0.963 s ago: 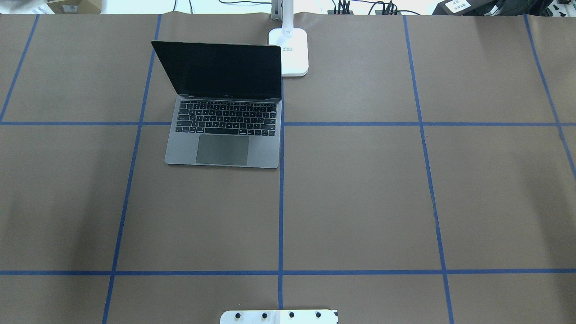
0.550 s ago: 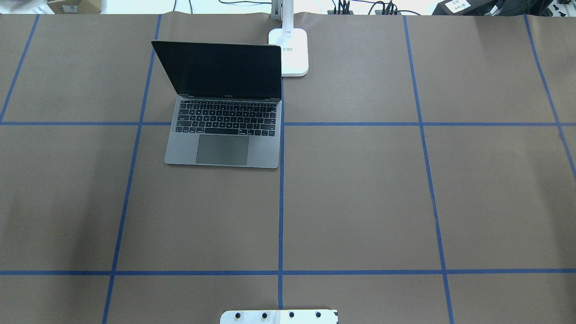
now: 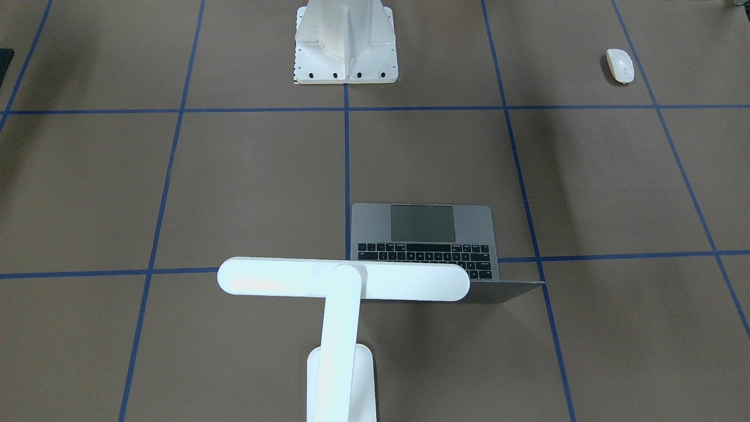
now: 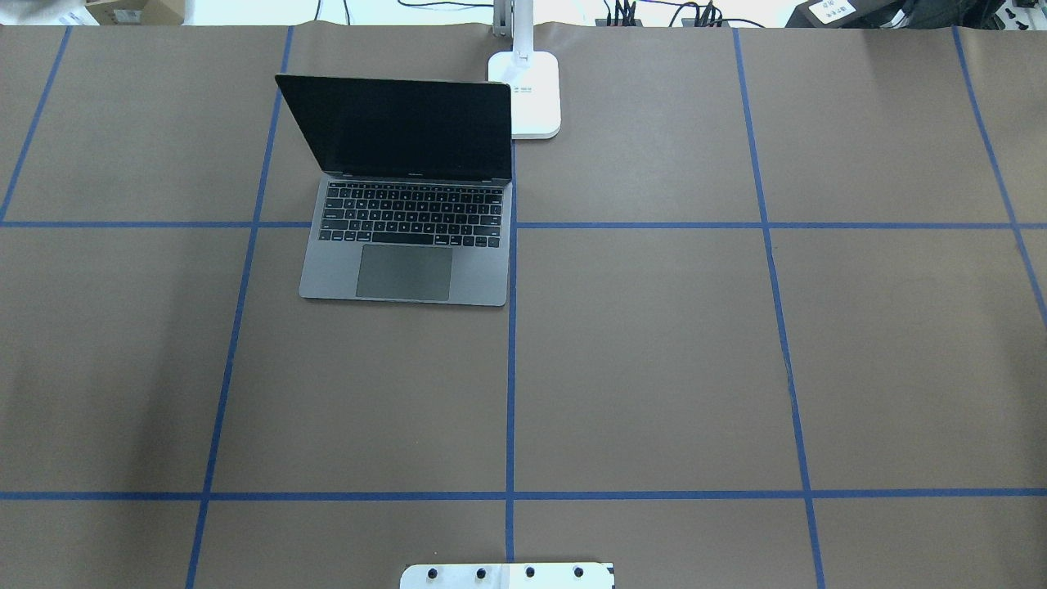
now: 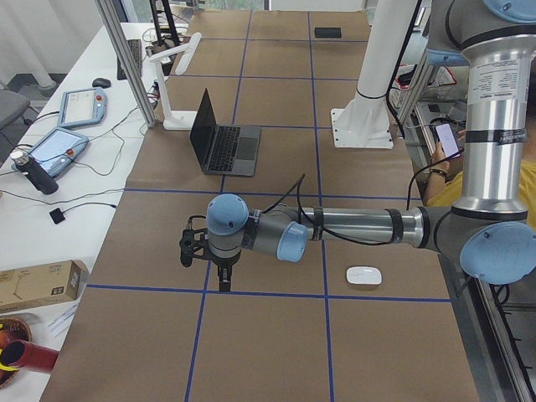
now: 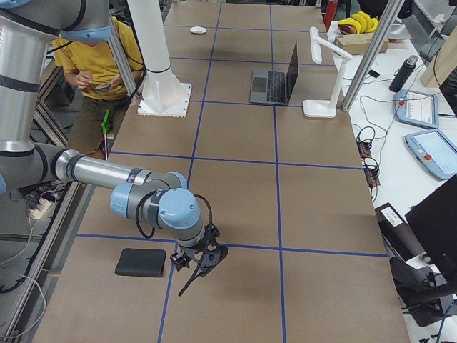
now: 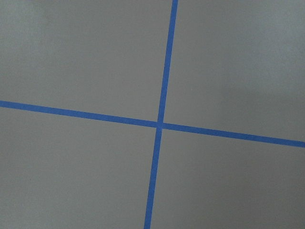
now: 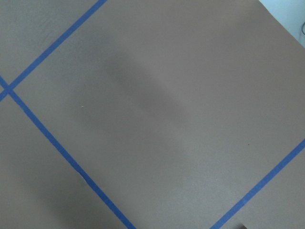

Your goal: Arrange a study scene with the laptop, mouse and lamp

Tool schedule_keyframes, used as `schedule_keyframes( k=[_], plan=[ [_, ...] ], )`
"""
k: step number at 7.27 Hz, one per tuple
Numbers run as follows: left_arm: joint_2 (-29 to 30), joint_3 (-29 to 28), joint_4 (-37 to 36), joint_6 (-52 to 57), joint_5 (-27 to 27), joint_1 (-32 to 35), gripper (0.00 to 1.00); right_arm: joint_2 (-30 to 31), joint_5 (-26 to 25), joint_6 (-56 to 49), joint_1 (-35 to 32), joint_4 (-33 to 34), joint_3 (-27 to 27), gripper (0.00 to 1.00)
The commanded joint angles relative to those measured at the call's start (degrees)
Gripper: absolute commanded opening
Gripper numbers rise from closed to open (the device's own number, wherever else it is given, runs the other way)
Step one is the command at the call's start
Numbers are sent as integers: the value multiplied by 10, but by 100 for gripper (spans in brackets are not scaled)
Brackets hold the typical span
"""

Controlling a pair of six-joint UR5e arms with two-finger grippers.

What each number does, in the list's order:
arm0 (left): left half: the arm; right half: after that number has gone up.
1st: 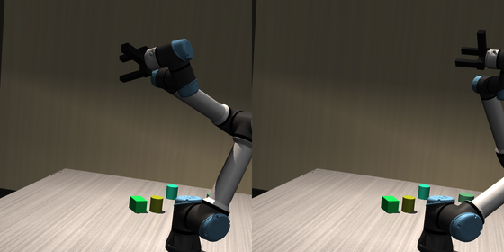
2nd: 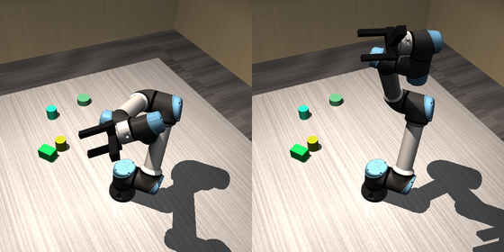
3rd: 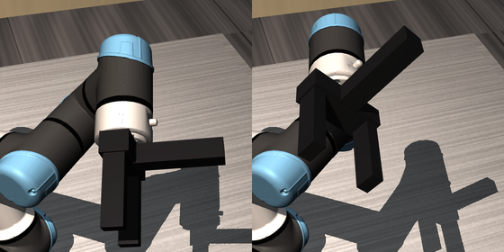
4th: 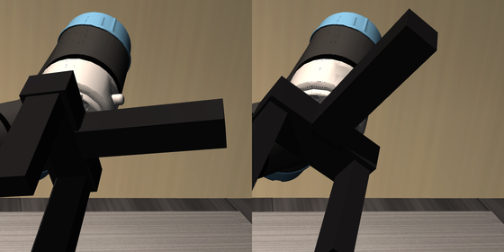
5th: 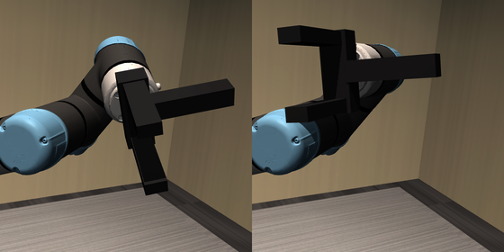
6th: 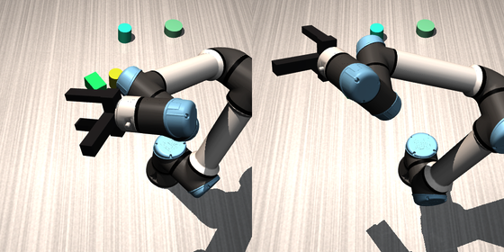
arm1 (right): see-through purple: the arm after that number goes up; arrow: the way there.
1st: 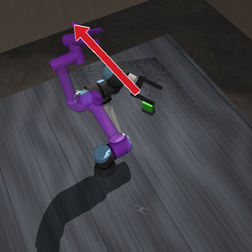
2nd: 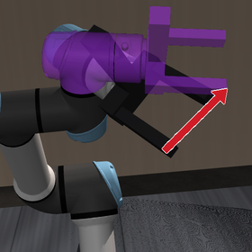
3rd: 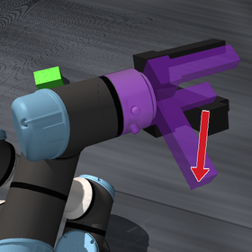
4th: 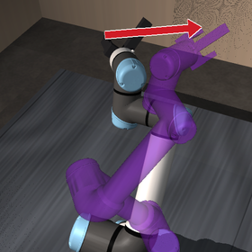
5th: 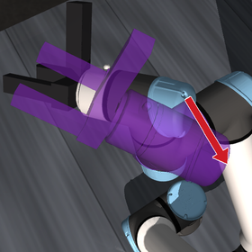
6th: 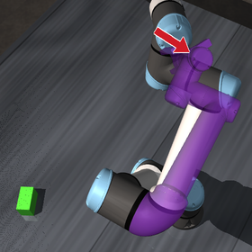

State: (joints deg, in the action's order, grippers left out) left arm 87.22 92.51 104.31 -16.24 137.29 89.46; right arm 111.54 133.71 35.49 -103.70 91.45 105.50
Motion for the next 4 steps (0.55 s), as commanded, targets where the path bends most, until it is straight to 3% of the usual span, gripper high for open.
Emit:
schedule_keyframes(
  k=[1,3,4],
  plan=[
    [-12,-2,-7,8,-1,1,100,3,23,155,-1,8,11,100],
    [-32,4,-46,46,-2,1,100,6,23,165,2,21,7,100],
    [-41,6,-46,48,-2,1,100,2,17,166,23,62,9,100]
  ],
)
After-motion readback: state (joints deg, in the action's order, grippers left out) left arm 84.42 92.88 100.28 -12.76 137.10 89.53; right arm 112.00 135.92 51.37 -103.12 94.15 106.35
